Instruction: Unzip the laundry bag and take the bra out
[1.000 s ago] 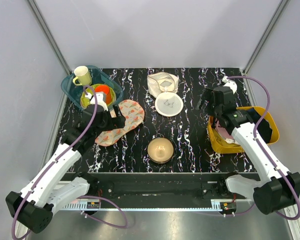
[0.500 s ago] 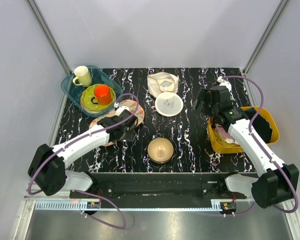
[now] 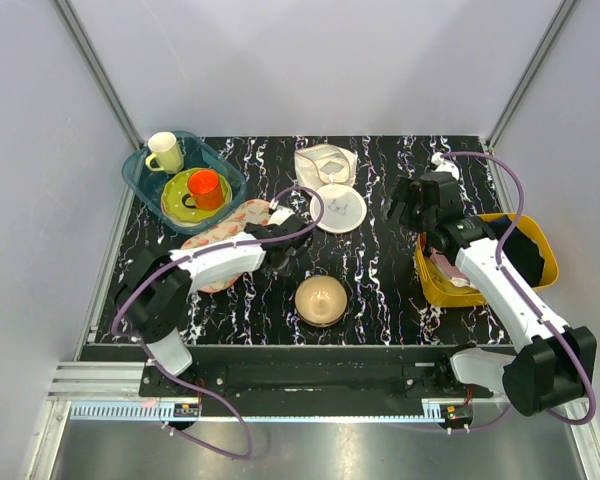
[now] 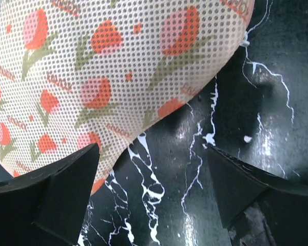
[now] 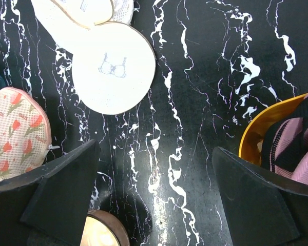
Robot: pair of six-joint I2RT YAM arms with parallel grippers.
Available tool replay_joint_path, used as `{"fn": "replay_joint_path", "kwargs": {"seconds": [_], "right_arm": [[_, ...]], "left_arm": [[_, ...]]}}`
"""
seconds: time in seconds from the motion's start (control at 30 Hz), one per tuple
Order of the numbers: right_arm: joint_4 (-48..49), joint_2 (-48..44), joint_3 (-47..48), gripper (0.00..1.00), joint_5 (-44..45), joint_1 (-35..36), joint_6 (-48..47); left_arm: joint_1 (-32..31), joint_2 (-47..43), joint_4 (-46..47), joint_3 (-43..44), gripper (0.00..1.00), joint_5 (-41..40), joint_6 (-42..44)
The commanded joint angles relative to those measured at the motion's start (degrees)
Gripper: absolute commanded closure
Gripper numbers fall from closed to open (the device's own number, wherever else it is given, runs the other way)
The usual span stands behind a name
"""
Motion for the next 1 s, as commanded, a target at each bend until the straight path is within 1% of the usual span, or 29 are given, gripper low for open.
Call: {"fn": "replay_joint_path", "kwargs": {"seconds": [0.0, 0.1, 0.13, 0.17, 0.2, 0.23, 0.33, 0.37, 0.4, 0.5, 0.6, 0.67, 0.8, 0.87, 0.9, 0.97], "right_arm": [[2.36, -1.6, 0.04, 0.0, -1.42, 0.39, -0.26], [2.62, -2.12, -0.14, 0.0, -2.03, 0.39, -0.44], [2.97, -2.3, -0.4, 0.0, -2.56, 0.39, -0.53], [3.32, -2.39, -0.66, 0.0, -2.56, 0.39, -0.61], [3.59, -2.65, -1.1, 0.0, -2.65, 0.39, -0.53], [3.68, -2.74, -1.19, 0.0, -3.17, 0.39, -0.61], [4.11, -3.09, -1.81, 0.0, -4.84, 0.39, -1.14], [4.47, -3.44, -2.15, 0.0, -5.63, 0.39, -1.32], [4.82, -3.62, -2.51, 0.0, -6.33, 0.3, -1.58], [5.69, -4.15, -3.47, 0.0, -7.66, 0.39, -1.67], [7.19, -3.89, -3.92, 0.01, -12.74, 0.39, -2.37], [7.63, -3.8, -3.74, 0.0, -14.25, 0.39, -1.76], [9.21, -2.66, -1.64, 0.0, -18.55, 0.56, -1.93], [10.61, -1.17, -0.58, 0.0, -23.37, 0.83, -2.2], [11.58, -0.64, -0.49, 0.0, -28.53, 0.83, -2.11], [12.72, 2.16, 0.47, 0.0, -35.23, 1.09, -1.41]], "left_arm": [[0.1, 4.8, 3.63, 3.33, 0.09, -5.69, 3.22], [0.89, 7.98, 2.31, 5.26, 0.16, -7.72, 3.31], [1.16, 9.38, 2.4, 5.53, 0.25, -8.25, 3.48], [1.16, 10.18, 2.4, 5.88, 0.28, -8.6, 3.66], [1.16, 10.71, 2.31, 6.58, 0.35, -8.95, 3.75], [1.16, 11.32, 2.05, 6.93, 0.49, -9.22, 3.75], [1.16, 9.76, 1.08, 7.73, 0.75, -8.44, 3.75], [1.16, 8.96, 1.17, 7.73, 0.95, -7.99, 3.75], [1.16, 7.65, 1.17, 7.38, 1.0, -7.82, 3.31], [1.16, 1.59, 2.66, 6.41, 1.0, -3.26, 4.01], [1.16, -5.18, 3.71, 5.01, 1.0, 5.25, 4.01], [1.25, -10.35, 4.59, 3.16, 1.0, 7.73, 2.71], [1.69, -15.56, 7.31, 2.54, 1.0, 12.3, 1.2], [1.69, -16.01, 7.76, 2.98, 1.0, 14.16, 1.38], [1.69, -16.01, 7.76, 3.15, 1.0, 14.33, 1.38], [1.77, -15.74, 7.94, 3.51, 1.0, 14.77, 1.29]]}}
